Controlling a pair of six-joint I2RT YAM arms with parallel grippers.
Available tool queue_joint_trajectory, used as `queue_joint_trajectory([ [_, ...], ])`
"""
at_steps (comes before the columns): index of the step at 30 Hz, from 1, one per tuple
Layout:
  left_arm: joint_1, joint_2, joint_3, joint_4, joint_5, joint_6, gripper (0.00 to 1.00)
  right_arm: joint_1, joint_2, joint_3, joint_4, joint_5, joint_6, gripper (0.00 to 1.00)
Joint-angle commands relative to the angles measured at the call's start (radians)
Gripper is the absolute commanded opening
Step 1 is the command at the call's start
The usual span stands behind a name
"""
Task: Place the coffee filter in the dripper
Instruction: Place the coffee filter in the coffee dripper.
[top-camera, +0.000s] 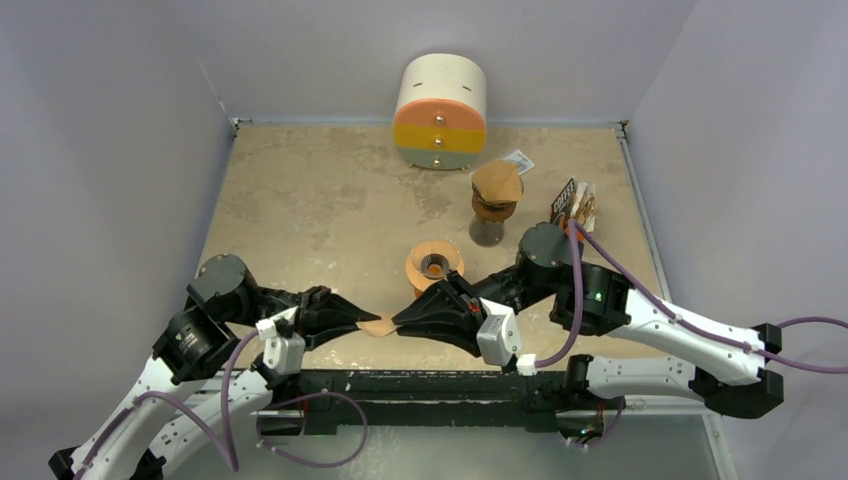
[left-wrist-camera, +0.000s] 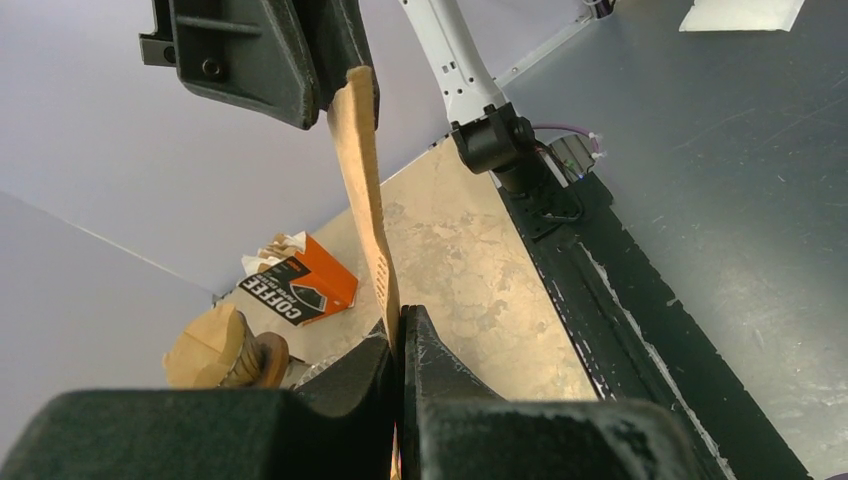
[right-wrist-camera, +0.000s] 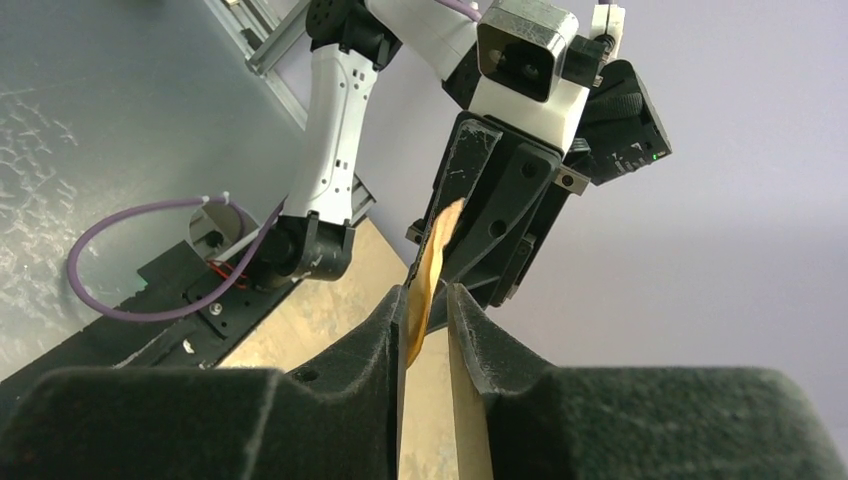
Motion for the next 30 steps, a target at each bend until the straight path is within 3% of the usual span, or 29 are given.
queue_joint_trajectory([
  [1, -0.003, 0.001, 0.033, 0.005, 0.022, 0.023, 0.0, 0.006, -0.034, 0.008, 0.019, 0.004, 0.023, 0.26],
  [30, -0.003, 0.0, 0.033, 0.005, 0.008, 0.013, 0.0, 0.007, -0.029, -0.01, 0.025, -0.058, 0.058, 0.28],
])
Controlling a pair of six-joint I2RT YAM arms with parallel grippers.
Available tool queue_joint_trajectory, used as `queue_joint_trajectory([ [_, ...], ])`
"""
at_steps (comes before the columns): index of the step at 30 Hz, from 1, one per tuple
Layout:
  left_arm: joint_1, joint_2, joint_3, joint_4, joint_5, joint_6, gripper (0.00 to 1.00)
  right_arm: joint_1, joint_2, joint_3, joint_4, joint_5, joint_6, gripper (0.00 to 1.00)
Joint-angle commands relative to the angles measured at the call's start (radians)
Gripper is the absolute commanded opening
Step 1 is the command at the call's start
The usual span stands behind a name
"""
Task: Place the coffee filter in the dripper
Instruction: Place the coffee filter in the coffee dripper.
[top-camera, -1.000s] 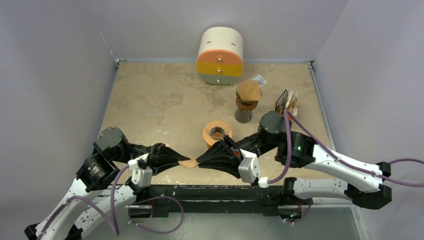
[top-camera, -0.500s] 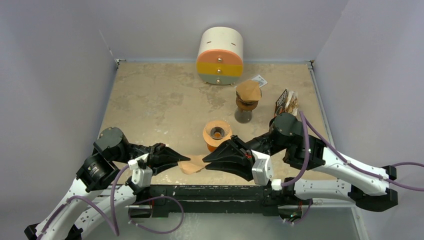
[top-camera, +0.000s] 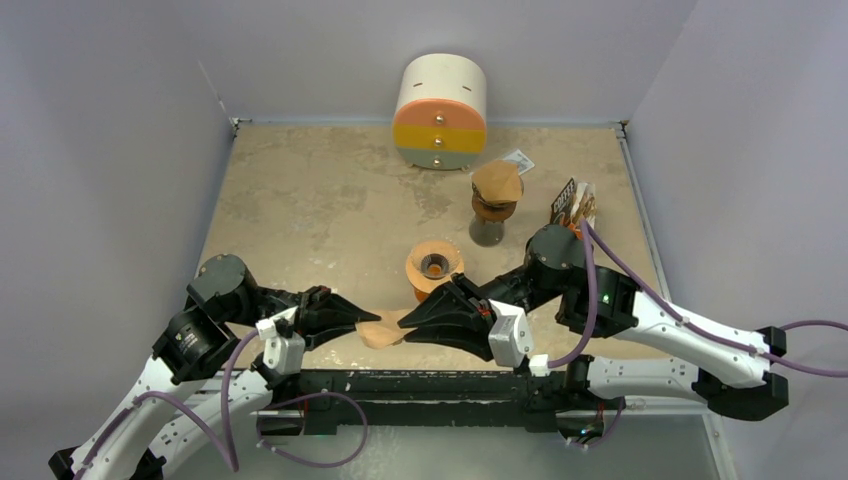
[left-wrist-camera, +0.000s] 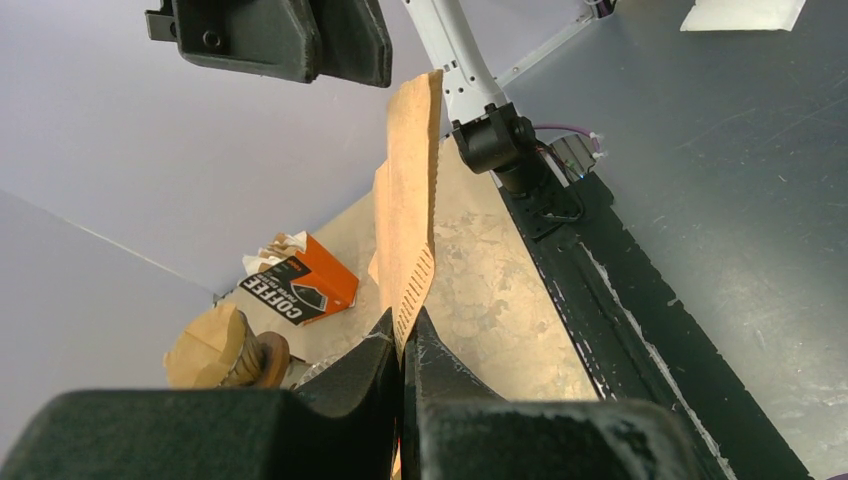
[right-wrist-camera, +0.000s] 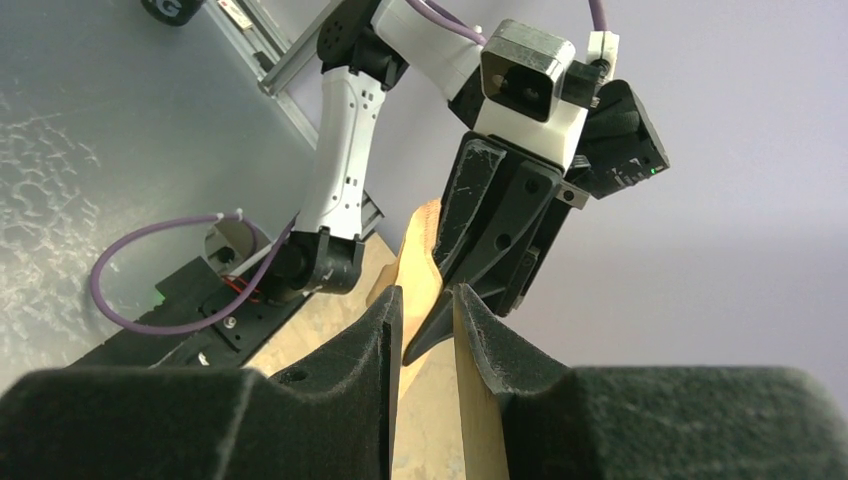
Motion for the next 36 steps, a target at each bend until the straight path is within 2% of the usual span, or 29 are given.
queue_joint_trajectory([
  [1, -0.003, -0.001, 0.033, 0.007, 0.009, 0.012, 0.0, 0.008, 0.001, -0.004, 0.016, -0.037, 0.016, 0.28],
  [36, -0.003, -0.006, 0.03, -0.007, 0.014, 0.02, 0.0, 0.015, 0.02, -0.003, 0.011, -0.014, -0.005, 0.28],
])
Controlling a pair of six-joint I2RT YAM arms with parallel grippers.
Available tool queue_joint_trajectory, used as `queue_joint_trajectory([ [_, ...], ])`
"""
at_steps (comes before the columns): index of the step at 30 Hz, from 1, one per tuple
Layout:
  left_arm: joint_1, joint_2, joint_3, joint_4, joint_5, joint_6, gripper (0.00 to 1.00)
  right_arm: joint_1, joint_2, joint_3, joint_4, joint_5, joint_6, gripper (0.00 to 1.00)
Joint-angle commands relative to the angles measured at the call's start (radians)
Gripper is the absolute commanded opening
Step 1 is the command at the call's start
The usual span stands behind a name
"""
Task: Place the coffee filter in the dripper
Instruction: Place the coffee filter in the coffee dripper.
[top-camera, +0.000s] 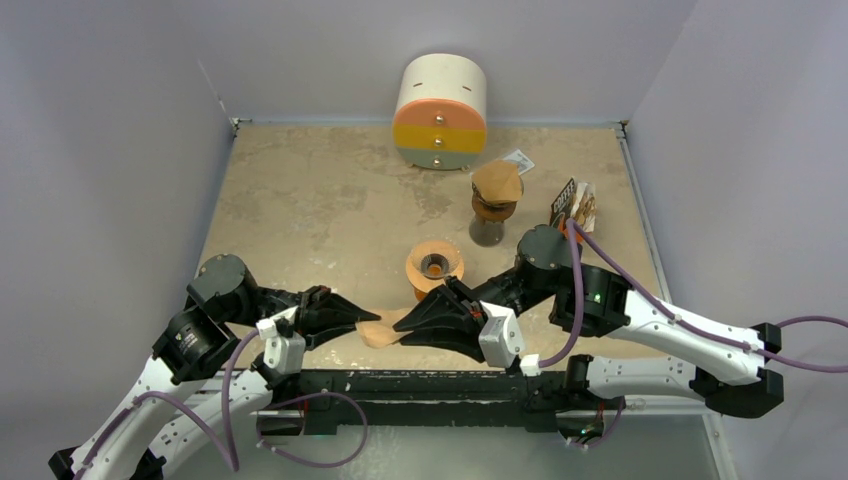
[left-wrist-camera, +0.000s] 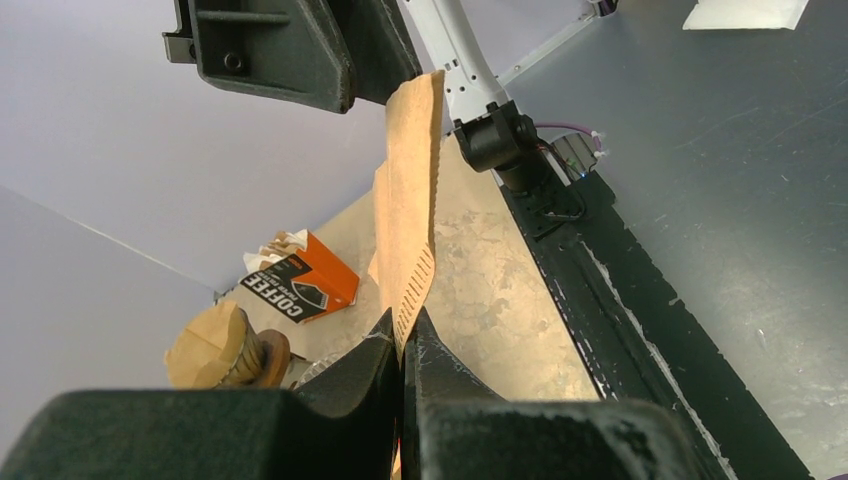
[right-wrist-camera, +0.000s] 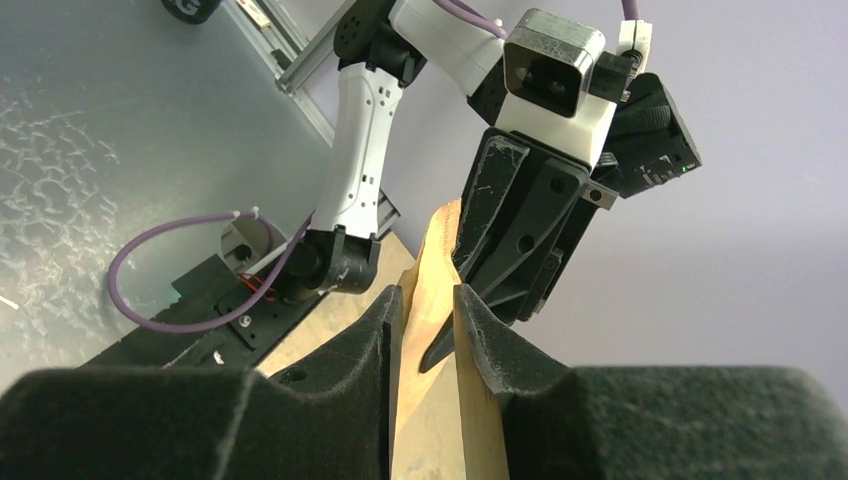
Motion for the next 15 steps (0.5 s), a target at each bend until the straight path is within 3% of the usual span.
queue_joint_trajectory([
  [1, -0.003, -0.006, 0.031, -0.007, 0.023, 0.022, 0.0, 0.007, -0.008, 0.002, 0.018, 0.006, -0.005, 0.28],
  [15, -0.003, -0.001, 0.032, -0.032, 0.055, 0.044, 0.0, 0.007, -0.011, 0.0, 0.019, 0.03, -0.014, 0.27],
])
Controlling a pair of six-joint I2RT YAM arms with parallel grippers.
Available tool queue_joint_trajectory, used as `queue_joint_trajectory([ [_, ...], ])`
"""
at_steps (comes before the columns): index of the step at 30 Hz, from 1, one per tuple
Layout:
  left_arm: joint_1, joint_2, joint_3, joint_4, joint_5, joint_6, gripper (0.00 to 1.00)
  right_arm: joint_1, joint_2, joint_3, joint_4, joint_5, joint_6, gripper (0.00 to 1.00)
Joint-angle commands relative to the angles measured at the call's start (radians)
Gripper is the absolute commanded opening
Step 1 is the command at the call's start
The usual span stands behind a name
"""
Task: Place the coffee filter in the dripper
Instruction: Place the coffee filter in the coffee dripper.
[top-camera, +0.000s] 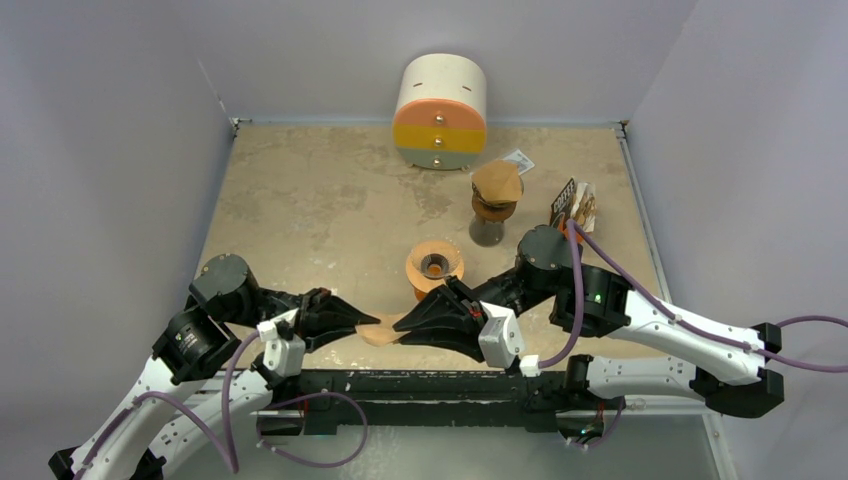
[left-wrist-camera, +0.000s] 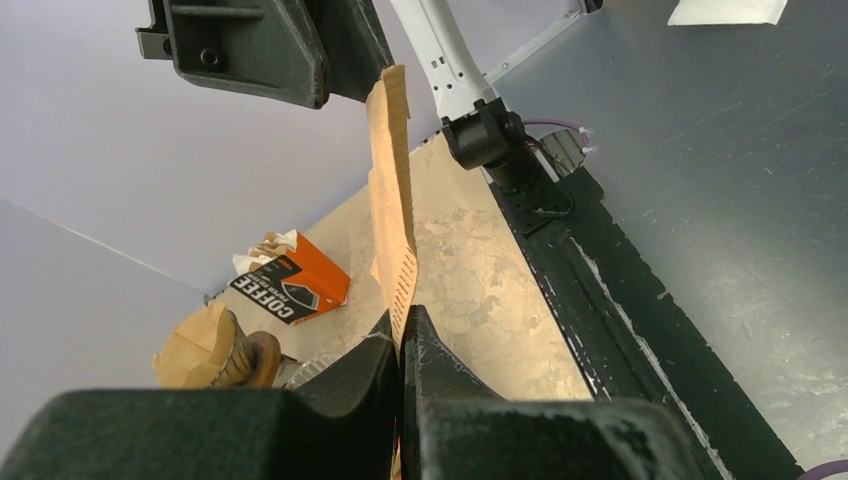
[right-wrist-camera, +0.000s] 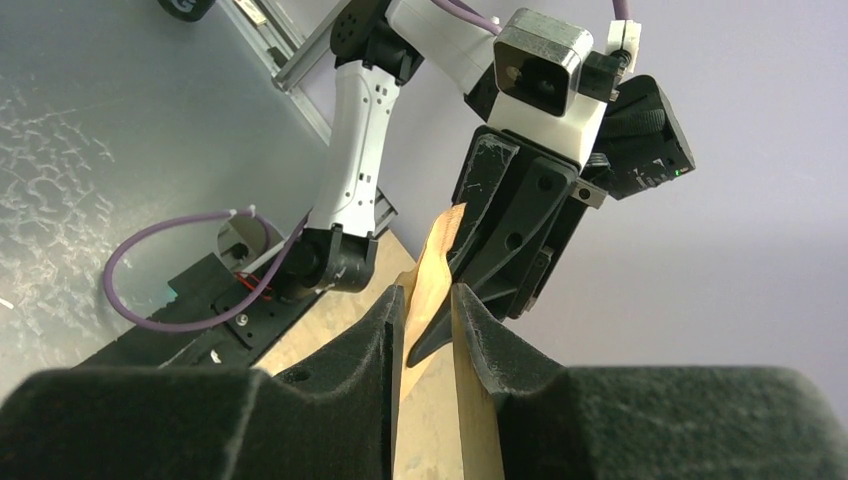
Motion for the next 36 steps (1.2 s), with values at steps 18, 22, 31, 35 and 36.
queue_joint_trajectory([
  [18, -0.003, 0.013, 0.048, -0.068, 0.093, 0.081, 0.0, 0.005, -0.012, -0.005, 0.017, 0.055, -0.02, 0.26],
  [22, -0.004, 0.017, 0.054, -0.083, 0.099, 0.093, 0.0, 0.005, -0.018, -0.006, 0.016, 0.059, -0.02, 0.26],
  [31, -0.003, 0.025, 0.059, -0.096, 0.112, 0.106, 0.0, 0.005, -0.022, -0.01, 0.012, 0.069, -0.023, 0.26],
  [35, -0.003, 0.029, 0.059, -0.104, 0.117, 0.11, 0.0, 0.005, -0.025, -0.014, 0.011, 0.07, -0.023, 0.26],
  [36, -0.003, 0.029, 0.059, -0.104, 0.118, 0.11, 0.0, 0.005, -0.026, -0.014, 0.011, 0.07, -0.023, 0.26],
])
